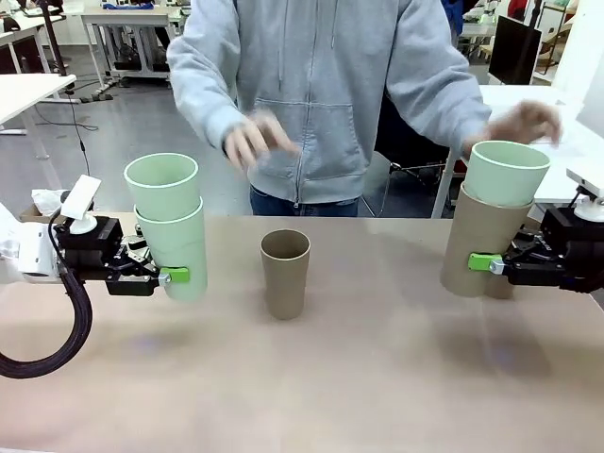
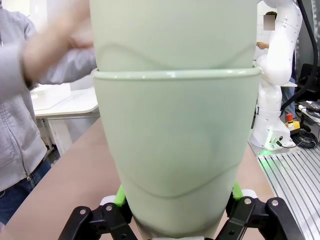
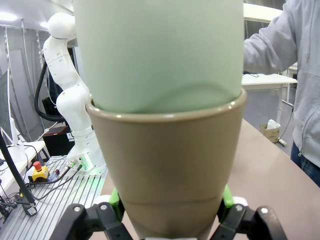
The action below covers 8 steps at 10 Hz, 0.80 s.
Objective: Stack the cups and store them in the basket.
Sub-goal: Place the stack of Reusable plastic cups into the Pantry Basket.
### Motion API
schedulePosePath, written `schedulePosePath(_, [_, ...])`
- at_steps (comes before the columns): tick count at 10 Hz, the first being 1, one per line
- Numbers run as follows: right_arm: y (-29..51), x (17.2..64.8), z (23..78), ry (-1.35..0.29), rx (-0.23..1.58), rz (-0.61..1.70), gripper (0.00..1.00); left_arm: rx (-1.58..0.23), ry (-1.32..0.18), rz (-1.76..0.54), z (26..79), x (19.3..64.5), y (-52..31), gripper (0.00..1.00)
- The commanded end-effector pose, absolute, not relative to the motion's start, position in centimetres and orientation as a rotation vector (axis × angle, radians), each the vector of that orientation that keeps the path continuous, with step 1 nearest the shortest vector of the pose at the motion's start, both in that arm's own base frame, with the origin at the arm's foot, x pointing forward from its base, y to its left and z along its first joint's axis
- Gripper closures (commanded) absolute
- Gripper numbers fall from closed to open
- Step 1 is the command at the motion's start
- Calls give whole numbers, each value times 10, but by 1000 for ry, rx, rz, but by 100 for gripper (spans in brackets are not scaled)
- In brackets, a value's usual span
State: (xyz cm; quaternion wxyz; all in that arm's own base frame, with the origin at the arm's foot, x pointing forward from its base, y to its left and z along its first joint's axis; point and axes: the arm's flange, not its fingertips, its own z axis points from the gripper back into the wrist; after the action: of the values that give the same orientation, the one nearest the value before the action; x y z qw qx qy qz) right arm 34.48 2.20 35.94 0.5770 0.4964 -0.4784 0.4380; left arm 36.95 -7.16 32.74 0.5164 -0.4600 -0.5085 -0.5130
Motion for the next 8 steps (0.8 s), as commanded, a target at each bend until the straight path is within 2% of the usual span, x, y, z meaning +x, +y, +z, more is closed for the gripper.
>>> schedulePosePath(1, [22,345,361,-1125,1159,1027,15,-1108,-1222,-1233,329,369,-72,17])
schedulePosePath(8, [22,345,361,-1125,1159,1027,15,-1108,-1222,-1233,329,369,-72,17])
